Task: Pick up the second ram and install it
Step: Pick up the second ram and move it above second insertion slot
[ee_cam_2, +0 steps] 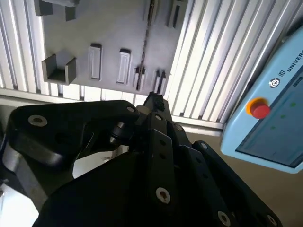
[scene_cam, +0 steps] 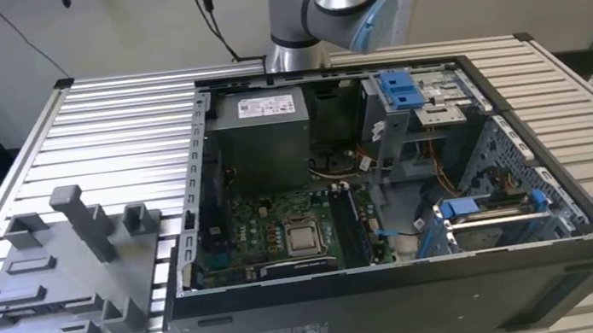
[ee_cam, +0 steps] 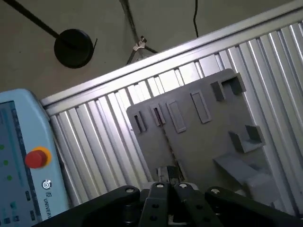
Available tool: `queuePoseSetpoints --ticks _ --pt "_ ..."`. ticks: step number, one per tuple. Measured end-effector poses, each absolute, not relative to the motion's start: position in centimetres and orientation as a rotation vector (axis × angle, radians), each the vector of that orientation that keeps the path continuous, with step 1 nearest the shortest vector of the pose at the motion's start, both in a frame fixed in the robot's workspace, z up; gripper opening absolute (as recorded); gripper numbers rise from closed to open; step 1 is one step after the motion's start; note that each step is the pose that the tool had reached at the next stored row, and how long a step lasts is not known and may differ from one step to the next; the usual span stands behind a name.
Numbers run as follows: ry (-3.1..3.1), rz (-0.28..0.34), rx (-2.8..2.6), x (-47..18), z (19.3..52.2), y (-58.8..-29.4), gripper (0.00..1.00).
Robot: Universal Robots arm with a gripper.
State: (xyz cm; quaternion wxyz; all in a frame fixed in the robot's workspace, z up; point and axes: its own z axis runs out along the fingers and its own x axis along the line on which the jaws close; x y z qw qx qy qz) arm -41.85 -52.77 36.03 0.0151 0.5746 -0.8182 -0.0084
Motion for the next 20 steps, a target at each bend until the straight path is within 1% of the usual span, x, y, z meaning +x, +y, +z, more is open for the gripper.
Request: queuePoseSetpoints --ticks 20 --pt "-2.311 0.005 2.097 -41.85 35.84 -52.70 0.11"
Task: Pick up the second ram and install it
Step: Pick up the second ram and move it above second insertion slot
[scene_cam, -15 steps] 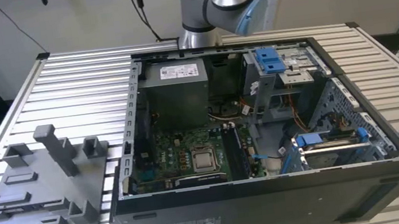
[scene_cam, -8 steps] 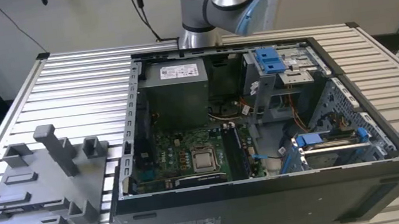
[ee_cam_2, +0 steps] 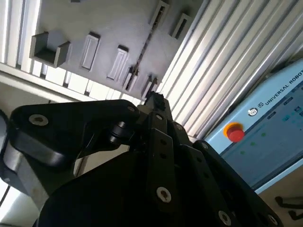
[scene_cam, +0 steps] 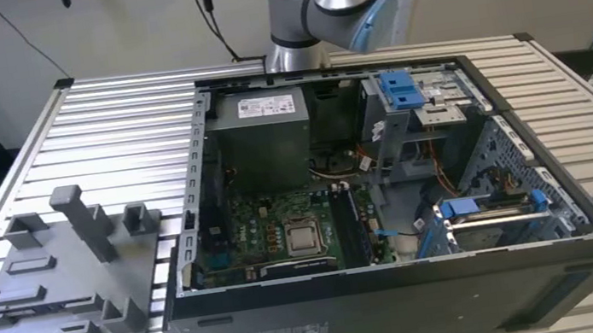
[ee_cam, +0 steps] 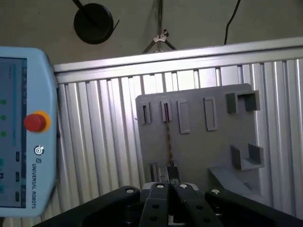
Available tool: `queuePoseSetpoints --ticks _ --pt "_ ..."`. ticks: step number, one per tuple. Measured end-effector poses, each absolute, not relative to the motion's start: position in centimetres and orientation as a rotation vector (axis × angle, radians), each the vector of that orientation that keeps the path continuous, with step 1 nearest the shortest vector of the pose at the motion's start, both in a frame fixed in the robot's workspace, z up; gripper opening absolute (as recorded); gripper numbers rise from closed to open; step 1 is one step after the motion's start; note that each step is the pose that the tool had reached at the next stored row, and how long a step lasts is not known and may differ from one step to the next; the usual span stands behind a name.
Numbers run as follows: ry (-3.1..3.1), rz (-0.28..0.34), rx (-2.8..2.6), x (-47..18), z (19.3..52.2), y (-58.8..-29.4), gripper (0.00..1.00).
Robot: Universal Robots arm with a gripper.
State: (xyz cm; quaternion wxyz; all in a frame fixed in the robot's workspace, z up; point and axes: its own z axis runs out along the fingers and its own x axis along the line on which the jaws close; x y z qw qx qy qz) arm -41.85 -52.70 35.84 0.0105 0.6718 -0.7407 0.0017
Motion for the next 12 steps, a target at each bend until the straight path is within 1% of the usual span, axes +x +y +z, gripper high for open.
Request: queuePoseSetpoints --ticks 12 --pt "-2.149 0.009 2.263 -41.87 35.76 -52.15 0.11"
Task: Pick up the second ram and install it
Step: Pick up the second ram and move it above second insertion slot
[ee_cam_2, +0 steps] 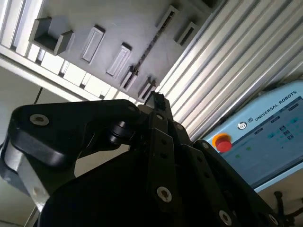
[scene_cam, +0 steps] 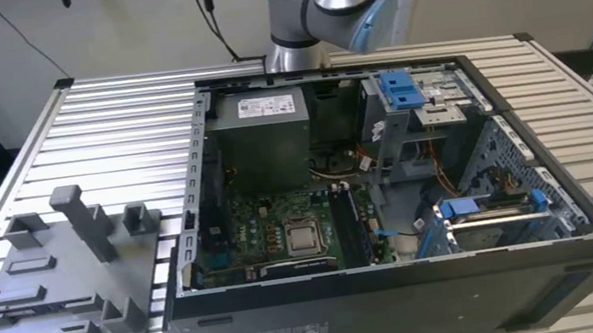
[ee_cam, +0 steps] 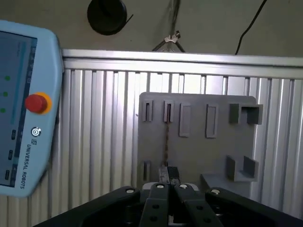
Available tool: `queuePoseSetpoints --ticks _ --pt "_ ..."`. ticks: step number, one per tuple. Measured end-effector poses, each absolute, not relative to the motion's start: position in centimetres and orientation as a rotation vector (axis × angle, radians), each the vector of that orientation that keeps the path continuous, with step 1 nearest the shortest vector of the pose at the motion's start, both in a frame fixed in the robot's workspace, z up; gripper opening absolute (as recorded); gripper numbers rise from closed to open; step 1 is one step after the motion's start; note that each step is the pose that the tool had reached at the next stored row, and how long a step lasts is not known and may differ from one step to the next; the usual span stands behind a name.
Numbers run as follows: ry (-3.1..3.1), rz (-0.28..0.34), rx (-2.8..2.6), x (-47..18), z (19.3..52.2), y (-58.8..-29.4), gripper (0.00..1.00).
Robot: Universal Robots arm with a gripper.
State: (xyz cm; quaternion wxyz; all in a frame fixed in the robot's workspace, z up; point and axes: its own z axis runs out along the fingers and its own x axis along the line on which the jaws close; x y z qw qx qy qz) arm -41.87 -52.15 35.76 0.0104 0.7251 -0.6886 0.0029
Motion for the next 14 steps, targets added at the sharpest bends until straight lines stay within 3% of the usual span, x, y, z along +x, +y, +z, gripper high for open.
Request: queuePoseSetpoints --ticks 14 --pt "-2.081 0.019 2.318 -41.93 35.70 -51.98 0.11"
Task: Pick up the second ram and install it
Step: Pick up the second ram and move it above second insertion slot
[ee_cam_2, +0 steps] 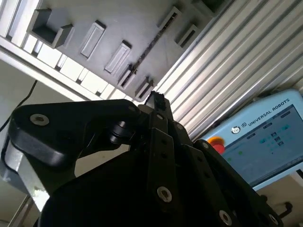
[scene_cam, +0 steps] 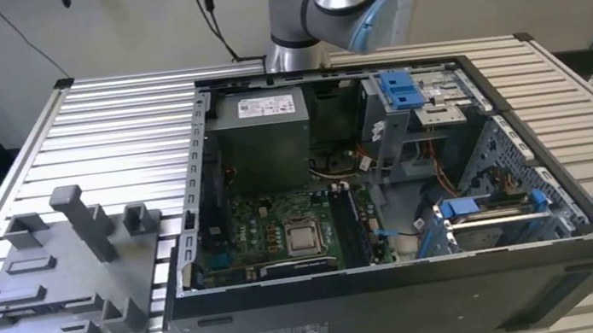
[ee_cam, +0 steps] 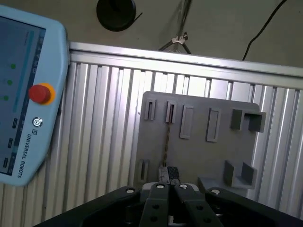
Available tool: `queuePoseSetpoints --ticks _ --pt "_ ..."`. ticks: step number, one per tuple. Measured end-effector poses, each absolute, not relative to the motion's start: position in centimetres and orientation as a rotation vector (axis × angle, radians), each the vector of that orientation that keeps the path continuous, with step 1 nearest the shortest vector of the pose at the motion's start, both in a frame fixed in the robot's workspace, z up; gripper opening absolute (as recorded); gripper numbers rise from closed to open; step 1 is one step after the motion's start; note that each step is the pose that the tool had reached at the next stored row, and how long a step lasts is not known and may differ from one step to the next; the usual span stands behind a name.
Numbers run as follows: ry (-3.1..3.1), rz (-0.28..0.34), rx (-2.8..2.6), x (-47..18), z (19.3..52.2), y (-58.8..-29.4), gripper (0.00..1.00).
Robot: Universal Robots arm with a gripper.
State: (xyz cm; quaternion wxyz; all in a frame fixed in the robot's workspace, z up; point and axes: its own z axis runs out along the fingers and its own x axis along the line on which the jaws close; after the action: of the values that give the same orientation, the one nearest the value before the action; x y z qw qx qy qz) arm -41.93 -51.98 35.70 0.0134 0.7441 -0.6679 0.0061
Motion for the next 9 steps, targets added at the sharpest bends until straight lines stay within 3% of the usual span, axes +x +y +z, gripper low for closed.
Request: queuePoseSetpoints --ticks 2,6,9 --pt "-2.080 0.019 2.318 -41.94 35.70 -51.98 0.11" --pt "-2.080 0.019 2.318 -41.93 35.70 -51.98 0.29" --pt "-2.080 0.020 2.318 -41.94 35.70 -51.98 0.35"
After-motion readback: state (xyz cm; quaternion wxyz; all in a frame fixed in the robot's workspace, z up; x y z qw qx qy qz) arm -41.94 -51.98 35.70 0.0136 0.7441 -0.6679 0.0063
